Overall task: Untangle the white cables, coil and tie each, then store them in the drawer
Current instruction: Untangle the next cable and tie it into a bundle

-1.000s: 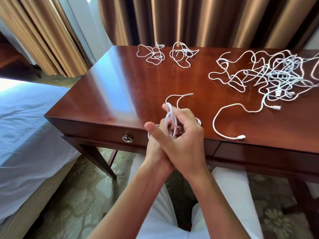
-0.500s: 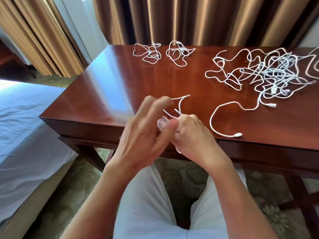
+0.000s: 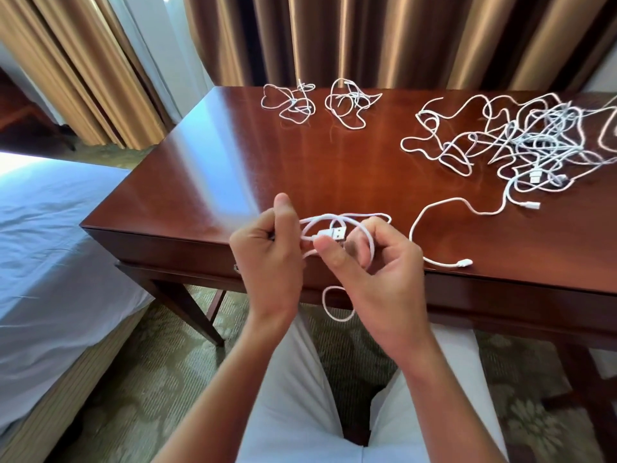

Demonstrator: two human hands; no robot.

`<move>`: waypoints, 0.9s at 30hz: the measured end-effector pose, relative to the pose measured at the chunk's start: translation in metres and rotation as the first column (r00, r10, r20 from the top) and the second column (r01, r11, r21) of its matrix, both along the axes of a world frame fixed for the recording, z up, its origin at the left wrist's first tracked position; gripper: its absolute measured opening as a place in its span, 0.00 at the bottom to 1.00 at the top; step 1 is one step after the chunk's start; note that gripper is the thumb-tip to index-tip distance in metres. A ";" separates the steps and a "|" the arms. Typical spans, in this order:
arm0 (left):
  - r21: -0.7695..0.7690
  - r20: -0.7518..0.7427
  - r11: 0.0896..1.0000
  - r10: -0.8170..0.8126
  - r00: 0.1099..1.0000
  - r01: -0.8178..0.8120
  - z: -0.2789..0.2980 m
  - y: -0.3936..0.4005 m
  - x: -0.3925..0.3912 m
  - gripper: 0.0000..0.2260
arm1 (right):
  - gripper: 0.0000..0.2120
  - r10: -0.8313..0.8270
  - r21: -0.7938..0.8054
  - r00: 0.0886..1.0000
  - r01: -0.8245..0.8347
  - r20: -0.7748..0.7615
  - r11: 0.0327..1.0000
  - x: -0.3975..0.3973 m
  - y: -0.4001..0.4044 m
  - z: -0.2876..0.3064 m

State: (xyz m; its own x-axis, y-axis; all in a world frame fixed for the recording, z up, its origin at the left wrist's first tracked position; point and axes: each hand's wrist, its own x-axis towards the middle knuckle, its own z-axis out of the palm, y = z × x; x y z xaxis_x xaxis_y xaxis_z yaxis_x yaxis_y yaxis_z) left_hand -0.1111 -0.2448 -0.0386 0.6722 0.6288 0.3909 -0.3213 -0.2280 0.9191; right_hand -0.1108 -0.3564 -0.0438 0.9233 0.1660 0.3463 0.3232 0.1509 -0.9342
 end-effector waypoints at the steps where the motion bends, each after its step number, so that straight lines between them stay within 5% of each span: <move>1: -0.099 -0.029 0.995 -0.030 0.999 0.027 -0.001 -0.006 -0.001 0.26 | 0.21 -0.030 0.033 0.999 0.029 0.034 0.999 -0.002 0.005 -0.002; 5: -0.546 -0.002 0.793 -0.325 0.946 0.271 -0.009 -0.025 -0.006 0.28 | 0.20 -0.063 0.026 0.998 0.063 0.006 0.998 -0.005 0.026 -0.008; 8: -0.577 0.024 0.741 -0.406 0.914 0.344 -0.008 -0.031 -0.011 0.27 | 0.19 -0.116 -0.107 0.991 0.109 -0.063 0.988 -0.003 0.030 -0.010; 11: -0.582 -0.022 0.751 -0.397 0.917 0.311 -0.013 -0.028 -0.012 0.22 | 0.14 -0.143 -0.287 0.989 0.148 0.039 0.946 -0.002 0.030 -0.011; 14: -0.537 -0.106 0.798 -0.385 0.917 0.273 -0.021 -0.025 -0.012 0.19 | 0.12 -0.178 -0.296 0.976 0.207 0.121 0.932 -0.003 0.032 -0.012; 19: -0.251 -0.266 0.938 -0.303 0.915 0.237 -0.028 -0.013 -0.017 0.24 | 0.12 -0.202 -0.386 0.943 0.295 0.263 0.874 0.006 0.017 -0.008; 22: 0.173 -0.125 0.977 -0.106 0.986 0.127 -0.020 0.005 -0.022 0.17 | 0.20 -0.097 -0.547 0.969 0.209 0.227 0.810 0.013 0.004 -0.003; 24: 0.504 0.017 0.855 -0.147 0.989 0.118 -0.001 0.015 -0.024 0.12 | 0.22 0.026 -0.628 0.990 0.069 0.141 0.775 0.016 -0.001 -0.004; 27: 0.867 -0.016 0.473 -0.290 0.957 0.158 0.016 0.020 -0.018 0.14 | 0.17 0.182 -0.775 0.974 -0.011 0.135 0.631 0.017 0.000 -0.005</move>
State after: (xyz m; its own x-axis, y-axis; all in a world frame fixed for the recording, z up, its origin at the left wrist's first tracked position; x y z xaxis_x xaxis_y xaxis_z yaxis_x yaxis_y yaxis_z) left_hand -0.1287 -0.2247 -0.0227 0.6469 -0.2226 0.7294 -0.5677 -0.7792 0.2657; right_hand -0.0940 -0.3560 -0.0485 0.8191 0.5341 0.2092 0.5246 -0.5501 -0.6498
